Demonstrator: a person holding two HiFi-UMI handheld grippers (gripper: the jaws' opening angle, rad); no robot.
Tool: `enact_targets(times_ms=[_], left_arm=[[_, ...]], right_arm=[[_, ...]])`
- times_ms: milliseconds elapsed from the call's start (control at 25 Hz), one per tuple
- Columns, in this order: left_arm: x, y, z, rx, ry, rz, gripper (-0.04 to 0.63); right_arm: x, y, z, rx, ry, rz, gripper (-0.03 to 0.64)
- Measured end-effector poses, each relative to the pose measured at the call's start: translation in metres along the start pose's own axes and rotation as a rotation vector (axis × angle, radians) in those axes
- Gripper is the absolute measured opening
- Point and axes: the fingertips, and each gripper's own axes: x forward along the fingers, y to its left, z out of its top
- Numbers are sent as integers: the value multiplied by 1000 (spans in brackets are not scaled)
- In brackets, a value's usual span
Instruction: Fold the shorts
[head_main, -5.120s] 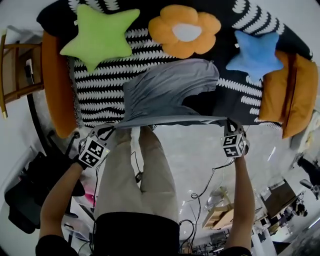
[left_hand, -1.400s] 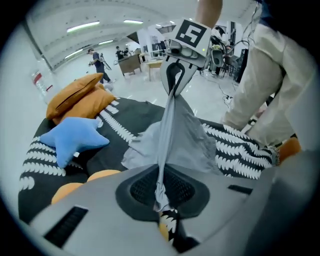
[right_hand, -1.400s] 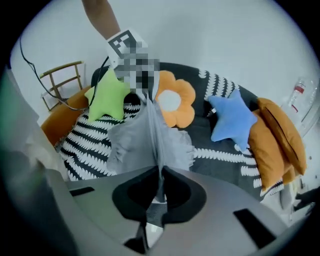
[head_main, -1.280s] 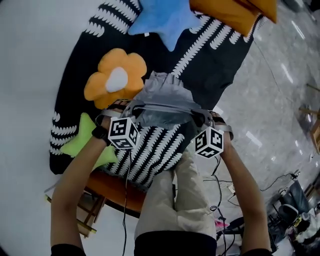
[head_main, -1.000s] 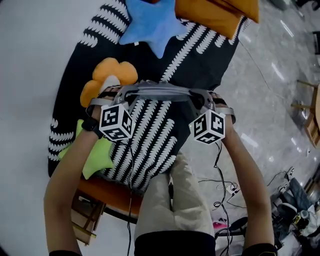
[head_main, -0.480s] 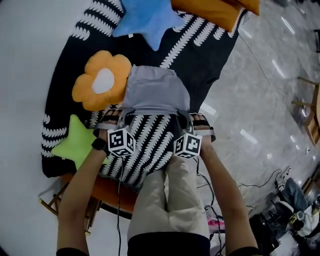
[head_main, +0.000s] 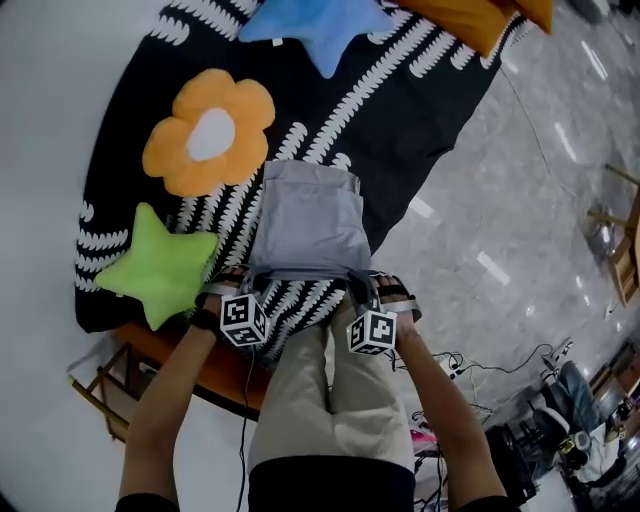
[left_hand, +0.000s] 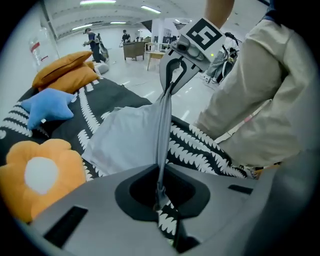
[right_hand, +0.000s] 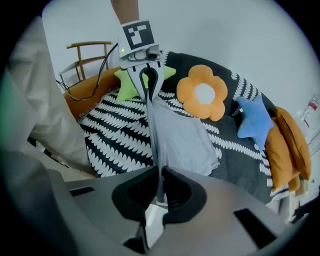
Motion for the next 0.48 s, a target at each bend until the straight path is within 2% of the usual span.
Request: enact_targets(times_ms=[80,200,280,320,360,400,440,480], left_arm=[[-1,18,6,7,-3,-28,29],[3,74,19,32,-1,-91,29],[14,111,26,12,4,-124,29],[23,130,28,-6,9,-106,33],[33,153,28,-25,21,-58,65],[41,179,27,-50,38,12,130],[44,207,26,-84,57,93,205],[43,236,27,-125,71,171,237]], right_arm=[[0,-15,3,6,-31,61,37],[8,-64,5,50,-74,177,35],[22,-97,-1,73,-54,232,35],[34,-112,-7,103,-29,249,35],[48,-131,-12,147,-1,245,42],[62,-155,-17,199,24,213,82],[73,-184,-21,250,38,154,174],[78,-217,-23,293,35,72,218]])
